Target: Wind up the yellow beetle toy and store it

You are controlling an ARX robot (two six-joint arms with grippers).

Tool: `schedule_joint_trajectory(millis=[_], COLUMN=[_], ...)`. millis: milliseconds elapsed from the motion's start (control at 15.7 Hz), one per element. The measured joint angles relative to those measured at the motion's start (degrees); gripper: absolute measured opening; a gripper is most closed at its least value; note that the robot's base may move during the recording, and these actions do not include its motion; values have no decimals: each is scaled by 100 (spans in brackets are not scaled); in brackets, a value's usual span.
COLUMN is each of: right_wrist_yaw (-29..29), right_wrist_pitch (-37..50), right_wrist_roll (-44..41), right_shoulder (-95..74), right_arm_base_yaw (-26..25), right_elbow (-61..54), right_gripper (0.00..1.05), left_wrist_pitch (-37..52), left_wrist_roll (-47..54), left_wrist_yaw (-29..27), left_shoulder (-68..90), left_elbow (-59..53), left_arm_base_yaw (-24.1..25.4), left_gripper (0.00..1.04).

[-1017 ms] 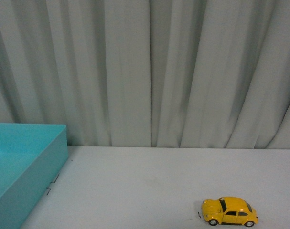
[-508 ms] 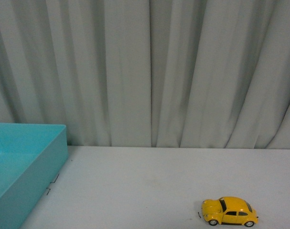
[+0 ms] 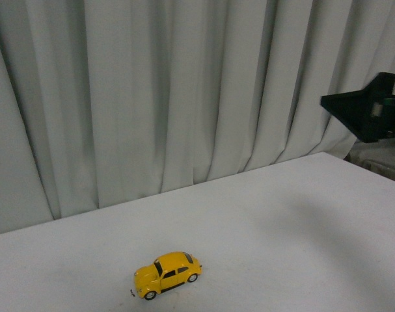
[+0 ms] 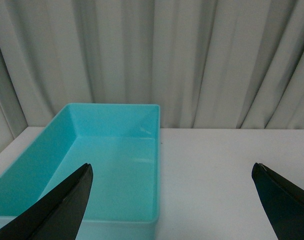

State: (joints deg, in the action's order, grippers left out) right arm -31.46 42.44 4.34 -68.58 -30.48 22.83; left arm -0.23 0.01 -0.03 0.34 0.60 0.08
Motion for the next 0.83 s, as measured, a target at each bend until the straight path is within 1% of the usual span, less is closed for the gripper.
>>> schedule_joint_trajectory(millis=[127,191,254,381,445,572,636,699,826], right_wrist_yaw=[11,-61,-225,-793,-1095,-1464,-1561,-1593,-1578], right_wrist_pitch=[-90,-356,-741,-1694,-2277,-3497,-4249,-4802,-6085], right_wrist_roll=[-323,-649,-1064,-2133,-2763,-4076,-4822,-5320,-6651], right_shoulder=[-1231,-1808,-2365,-3213,-3491,-3906,-4148,-4334,-4787], right_arm_base_yaw=[645,970,1233,1593,1694,1742,1779,1814,1930], right_elbow=[997,1554,2076,2911,3270,3910,4207,4391,4878], right_gripper=[98,98,98,98,98,98,98,98,98], left_wrist_pitch=[2,2,2,2,2,2,2,2,2], left_wrist_roll=[0,0,0,0,0,0,0,0,0], left_wrist_yaw=[-2,0,-2,-2,-2,-2,-2,-2,-2], left_shoulder=[0,0,0,0,0,0,0,0,0], left_elbow=[0,0,0,0,0,0,0,0,0], left_arm_base_yaw=[0,0,0,0,0,0,0,0,0], left_gripper=[98,98,98,98,98,98,98,98,98])
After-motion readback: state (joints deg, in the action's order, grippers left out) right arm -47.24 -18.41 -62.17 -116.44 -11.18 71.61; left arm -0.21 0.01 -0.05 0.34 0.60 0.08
